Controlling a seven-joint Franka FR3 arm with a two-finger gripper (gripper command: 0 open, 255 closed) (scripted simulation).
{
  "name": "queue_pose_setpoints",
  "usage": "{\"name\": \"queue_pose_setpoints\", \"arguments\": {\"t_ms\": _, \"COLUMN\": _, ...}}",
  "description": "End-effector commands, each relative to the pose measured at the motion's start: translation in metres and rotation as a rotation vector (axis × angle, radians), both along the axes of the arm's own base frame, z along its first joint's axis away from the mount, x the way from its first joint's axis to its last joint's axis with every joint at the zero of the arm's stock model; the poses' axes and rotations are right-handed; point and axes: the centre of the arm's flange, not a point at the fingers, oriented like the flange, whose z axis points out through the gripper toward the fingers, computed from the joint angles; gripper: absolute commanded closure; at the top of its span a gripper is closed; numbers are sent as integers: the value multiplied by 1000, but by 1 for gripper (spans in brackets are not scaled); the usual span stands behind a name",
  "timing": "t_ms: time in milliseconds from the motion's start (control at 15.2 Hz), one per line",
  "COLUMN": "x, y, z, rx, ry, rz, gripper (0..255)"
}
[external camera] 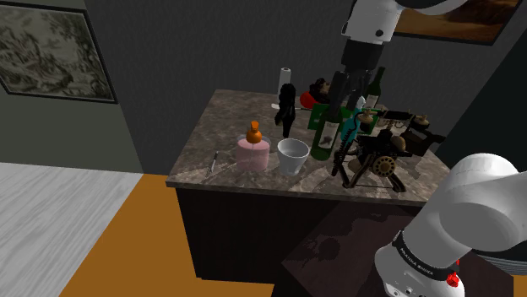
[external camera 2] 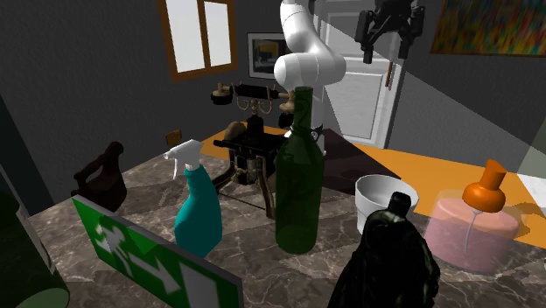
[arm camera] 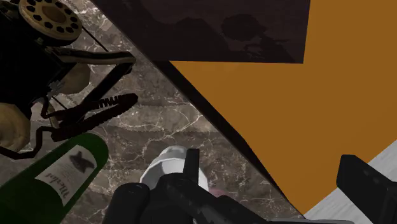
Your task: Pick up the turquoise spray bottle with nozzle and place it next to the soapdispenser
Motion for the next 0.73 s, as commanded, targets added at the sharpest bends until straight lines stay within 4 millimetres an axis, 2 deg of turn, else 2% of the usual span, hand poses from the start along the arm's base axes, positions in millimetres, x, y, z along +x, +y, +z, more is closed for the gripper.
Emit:
{"name": "queue_pose_setpoints", "arguments": {"t_ms": 0, "x": 0, "y": 0, "z": 0, "rx": 0, "ry": 0, "rz": 0, "gripper": 0}}
{"name": "queue_pose_setpoints", "arguments": {"t_ms": 660, "x": 40, "y": -110, "z": -37, "rx": -58, "ry": -20, "rz": -138, "gripper": 0}}
